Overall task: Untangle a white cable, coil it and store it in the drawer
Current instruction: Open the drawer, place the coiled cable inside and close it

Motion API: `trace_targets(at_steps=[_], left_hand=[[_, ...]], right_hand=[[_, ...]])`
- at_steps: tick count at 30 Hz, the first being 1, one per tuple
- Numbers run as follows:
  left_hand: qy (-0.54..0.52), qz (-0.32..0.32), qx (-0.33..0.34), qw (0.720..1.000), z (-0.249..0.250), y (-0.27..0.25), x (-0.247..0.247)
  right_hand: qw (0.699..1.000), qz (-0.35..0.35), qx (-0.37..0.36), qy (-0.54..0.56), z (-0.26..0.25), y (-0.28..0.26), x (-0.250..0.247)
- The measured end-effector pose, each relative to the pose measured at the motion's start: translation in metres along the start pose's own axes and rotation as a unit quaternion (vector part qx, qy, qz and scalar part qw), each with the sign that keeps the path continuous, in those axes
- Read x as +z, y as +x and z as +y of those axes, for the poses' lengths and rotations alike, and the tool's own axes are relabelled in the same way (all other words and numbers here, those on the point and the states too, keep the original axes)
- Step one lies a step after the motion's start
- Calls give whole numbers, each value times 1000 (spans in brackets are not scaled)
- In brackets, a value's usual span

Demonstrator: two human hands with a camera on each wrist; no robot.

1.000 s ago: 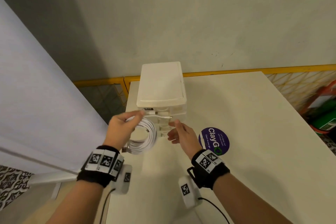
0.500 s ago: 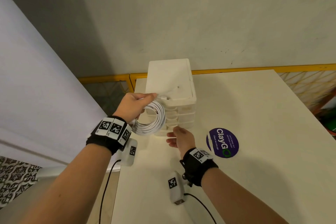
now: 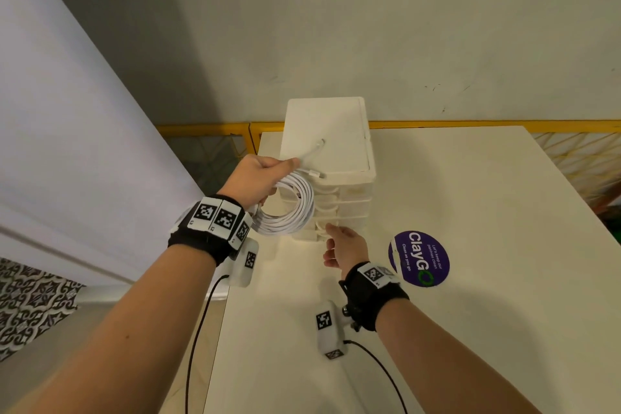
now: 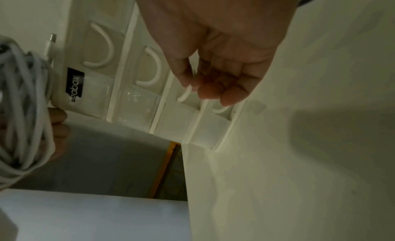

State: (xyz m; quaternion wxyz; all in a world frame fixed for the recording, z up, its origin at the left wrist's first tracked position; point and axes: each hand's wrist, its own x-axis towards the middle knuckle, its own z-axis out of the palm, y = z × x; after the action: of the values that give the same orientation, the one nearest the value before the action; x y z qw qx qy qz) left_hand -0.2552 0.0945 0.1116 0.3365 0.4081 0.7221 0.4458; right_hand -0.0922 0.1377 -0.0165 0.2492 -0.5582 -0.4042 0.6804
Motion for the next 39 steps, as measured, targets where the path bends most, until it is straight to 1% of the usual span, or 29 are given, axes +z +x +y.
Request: trace_targets(at_steps=[3,7,10,14,22,25,27,28,29,31,33,34,35,37,39], left_hand=[[5,3,2,1000,-2,2,0],[3,14,-4,1000,-6,5,1],[10,37,-10,999,-3,1,3],[27,49,-5,998,4,-4,6],[35,74,-23,996,4,-3,7],[38,67,-22,997,5,-4,6],[42,56,-17,997,7,-5,5],[46,50,-15,998,7,-6,5],[51,45,-11,998,8,-7,4],[59,39,-2,998,9,-9,2],[62,45,21,997,10,-13,2],[63,45,37,996,10,-16,2],[66,38,49,996,11,-20,4],[83,7,60,995,13,-31,9],[125,-49,53,990,12,-40,18]], right_hand=[[999,-15,-12,-43,1,-7,-10],[998,-27,-21,-56,15,-25,-21],[997,-36,-32,-57,23,-41,-29],[995,-45,-52,-77,33,-60,-36],[987,-62,-79,-129,51,-76,-46],[975,-74,-112,-177,54,-79,-50],[959,-92,-130,-235,52,-82,-55],[949,-91,-138,-267,50,-84,-59],[941,-75,-152,-292,47,-84,-65],[931,-1,-192,-309,41,-84,-76],[921,78,-239,-296,32,-80,-86],[918,100,-254,-287,27,-78,-88],[918,108,-260,-278,21,-76,-90],[924,100,-264,-259,13,-68,-91],[924,80,-263,-266,9,-60,-90]])
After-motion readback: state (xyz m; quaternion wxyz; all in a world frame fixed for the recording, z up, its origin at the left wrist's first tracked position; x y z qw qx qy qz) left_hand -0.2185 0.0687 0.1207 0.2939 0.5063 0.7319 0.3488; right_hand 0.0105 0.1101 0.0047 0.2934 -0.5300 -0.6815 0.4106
